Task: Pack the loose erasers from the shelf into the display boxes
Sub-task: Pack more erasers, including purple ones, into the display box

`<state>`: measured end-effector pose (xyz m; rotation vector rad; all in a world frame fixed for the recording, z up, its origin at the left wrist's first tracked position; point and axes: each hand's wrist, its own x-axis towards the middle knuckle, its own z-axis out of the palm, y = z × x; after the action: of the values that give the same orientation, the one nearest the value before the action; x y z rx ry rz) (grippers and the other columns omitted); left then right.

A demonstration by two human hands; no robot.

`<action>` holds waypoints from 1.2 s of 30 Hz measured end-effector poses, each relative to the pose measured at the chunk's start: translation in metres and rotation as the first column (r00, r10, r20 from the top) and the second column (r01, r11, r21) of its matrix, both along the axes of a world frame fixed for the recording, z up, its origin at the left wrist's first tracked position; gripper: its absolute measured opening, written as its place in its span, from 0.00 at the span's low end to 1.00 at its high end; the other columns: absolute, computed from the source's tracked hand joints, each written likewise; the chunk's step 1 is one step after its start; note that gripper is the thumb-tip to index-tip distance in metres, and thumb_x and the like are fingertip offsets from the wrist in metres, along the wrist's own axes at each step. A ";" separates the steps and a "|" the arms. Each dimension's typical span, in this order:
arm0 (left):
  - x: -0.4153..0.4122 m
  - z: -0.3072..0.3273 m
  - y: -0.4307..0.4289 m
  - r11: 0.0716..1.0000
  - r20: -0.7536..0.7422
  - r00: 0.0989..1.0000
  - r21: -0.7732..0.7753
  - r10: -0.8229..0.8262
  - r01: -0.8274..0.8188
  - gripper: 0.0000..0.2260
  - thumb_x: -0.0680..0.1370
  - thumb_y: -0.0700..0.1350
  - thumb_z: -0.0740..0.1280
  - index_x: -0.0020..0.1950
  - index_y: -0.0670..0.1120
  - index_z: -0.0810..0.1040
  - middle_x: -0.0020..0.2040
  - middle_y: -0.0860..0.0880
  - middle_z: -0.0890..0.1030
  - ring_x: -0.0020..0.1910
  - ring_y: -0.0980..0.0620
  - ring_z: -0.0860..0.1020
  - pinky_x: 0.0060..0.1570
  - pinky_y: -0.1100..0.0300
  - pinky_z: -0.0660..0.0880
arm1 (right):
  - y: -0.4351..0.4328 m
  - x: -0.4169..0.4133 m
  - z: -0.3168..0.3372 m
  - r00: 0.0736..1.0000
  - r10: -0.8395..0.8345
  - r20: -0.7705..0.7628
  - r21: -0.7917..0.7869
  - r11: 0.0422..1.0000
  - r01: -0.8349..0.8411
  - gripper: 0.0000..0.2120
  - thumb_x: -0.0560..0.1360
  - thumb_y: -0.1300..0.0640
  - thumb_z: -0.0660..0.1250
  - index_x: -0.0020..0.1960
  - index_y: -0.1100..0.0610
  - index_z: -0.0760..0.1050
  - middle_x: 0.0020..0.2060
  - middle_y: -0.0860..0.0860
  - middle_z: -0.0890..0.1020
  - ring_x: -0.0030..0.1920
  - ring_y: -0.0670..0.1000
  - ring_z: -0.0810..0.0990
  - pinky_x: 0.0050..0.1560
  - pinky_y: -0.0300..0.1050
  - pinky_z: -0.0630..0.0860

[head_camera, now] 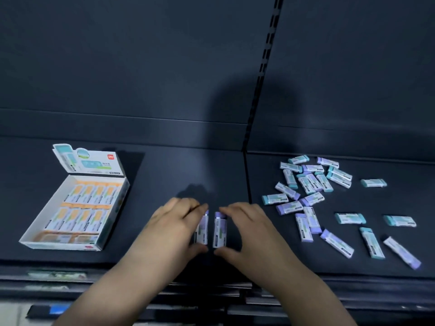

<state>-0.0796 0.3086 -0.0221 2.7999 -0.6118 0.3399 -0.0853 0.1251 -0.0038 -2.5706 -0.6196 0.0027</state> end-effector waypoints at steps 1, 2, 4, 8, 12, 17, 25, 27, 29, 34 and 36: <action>0.000 0.002 0.002 1.000 -0.002 1.000 0.012 0.007 -0.007 0.37 0.50 0.53 0.82 0.56 0.42 0.81 0.48 0.48 0.80 0.47 0.48 0.77 0.44 0.53 0.79 | 0.002 0.002 0.000 1.000 0.011 -0.004 0.004 1.000 -0.011 0.32 0.69 0.45 0.70 0.70 0.48 0.62 0.64 0.41 0.65 0.65 0.41 0.59 0.64 0.31 0.54; 0.000 0.005 0.004 1.000 -0.005 1.000 0.018 0.014 -0.014 0.36 0.50 0.53 0.82 0.56 0.42 0.81 0.48 0.47 0.81 0.45 0.46 0.78 0.44 0.52 0.79 | 0.005 0.003 0.000 1.000 0.018 -0.003 0.008 1.000 -0.018 0.32 0.69 0.45 0.70 0.70 0.48 0.62 0.64 0.41 0.65 0.65 0.41 0.59 0.64 0.31 0.54; 0.000 0.010 0.015 0.999 -0.011 0.999 0.024 0.037 -0.037 0.36 0.51 0.52 0.82 0.56 0.41 0.81 0.48 0.47 0.81 0.44 0.44 0.79 0.44 0.51 0.79 | 0.015 0.007 0.002 1.000 0.031 0.003 0.002 1.000 -0.031 0.32 0.69 0.46 0.70 0.70 0.48 0.62 0.64 0.41 0.66 0.64 0.41 0.60 0.65 0.32 0.55; -0.003 0.016 0.048 0.997 -0.023 0.997 0.020 0.071 -0.070 0.36 0.51 0.52 0.83 0.56 0.41 0.80 0.47 0.47 0.80 0.44 0.44 0.80 0.46 0.53 0.79 | 0.046 0.010 0.007 0.999 0.041 0.010 0.004 0.999 -0.041 0.32 0.68 0.46 0.71 0.69 0.48 0.64 0.62 0.40 0.67 0.63 0.40 0.61 0.64 0.31 0.56; -0.002 0.019 0.095 0.995 -0.018 0.995 0.006 0.098 -0.098 0.36 0.51 0.52 0.83 0.56 0.42 0.81 0.48 0.48 0.81 0.46 0.46 0.79 0.46 0.54 0.77 | 0.091 0.014 0.010 0.999 0.047 0.016 0.012 0.999 -0.047 0.32 0.69 0.45 0.70 0.70 0.46 0.62 0.63 0.38 0.66 0.63 0.38 0.59 0.62 0.29 0.55; 0.009 0.020 0.190 0.992 -0.045 0.991 0.010 0.127 -0.126 0.34 0.51 0.52 0.83 0.55 0.42 0.81 0.49 0.48 0.82 0.45 0.45 0.81 0.44 0.53 0.77 | 0.173 0.026 0.010 0.999 -0.016 0.048 -0.006 1.000 0.016 0.32 0.69 0.45 0.70 0.70 0.47 0.62 0.64 0.40 0.66 0.63 0.38 0.59 0.60 0.24 0.51; 0.031 0.026 0.287 0.998 -0.102 0.993 -0.022 0.057 -0.059 0.34 0.65 0.54 0.76 0.68 0.46 0.72 0.61 0.52 0.76 0.60 0.50 0.72 0.60 0.57 0.68 | 0.265 0.036 0.013 0.987 -0.156 0.035 -0.016 0.988 0.157 0.30 0.70 0.45 0.70 0.68 0.45 0.63 0.64 0.39 0.68 0.65 0.40 0.61 0.64 0.31 0.58; 0.035 0.025 0.288 0.998 -0.105 0.994 -0.063 0.006 -0.013 0.34 0.68 0.55 0.74 0.71 0.48 0.69 0.64 0.53 0.73 0.63 0.52 0.69 0.63 0.59 0.64 | 0.272 0.035 0.014 0.982 -0.189 0.018 -0.035 0.981 0.190 0.29 0.70 0.46 0.70 0.68 0.45 0.63 0.62 0.40 0.69 0.64 0.42 0.63 0.64 0.35 0.62; 0.038 0.024 0.288 0.996 -0.112 0.993 -0.084 -0.030 0.020 0.33 0.68 0.55 0.73 0.71 0.50 0.68 0.64 0.54 0.72 0.63 0.53 0.68 0.62 0.60 0.63 | 0.275 0.035 0.015 0.974 -0.226 -0.004 -0.053 0.973 0.226 0.28 0.70 0.47 0.70 0.67 0.43 0.63 0.60 0.41 0.69 0.63 0.43 0.65 0.61 0.35 0.62; 0.043 0.019 0.278 0.992 -0.141 0.988 -0.113 -0.065 0.050 0.30 0.72 0.57 0.68 0.72 0.55 0.63 0.67 0.60 0.68 0.64 0.58 0.63 0.63 0.64 0.59 | 0.281 0.039 0.015 0.980 -0.197 -0.014 -0.093 0.976 0.195 0.24 0.72 0.49 0.68 0.65 0.46 0.66 0.59 0.43 0.71 0.62 0.44 0.65 0.60 0.36 0.62; 0.045 0.014 0.273 0.994 -0.146 0.988 -0.104 -0.057 0.042 0.29 0.73 0.57 0.67 0.71 0.55 0.63 0.67 0.60 0.68 0.64 0.57 0.64 0.62 0.63 0.60 | 0.283 0.043 0.012 0.985 -0.170 0.005 -0.109 0.979 0.169 0.22 0.72 0.49 0.68 0.64 0.48 0.68 0.58 0.44 0.73 0.63 0.45 0.65 0.61 0.37 0.62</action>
<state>-0.0348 0.5817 -0.0085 2.6791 -0.6109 0.1461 -0.0422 0.4080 0.0078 -2.7210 -0.4065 -0.0153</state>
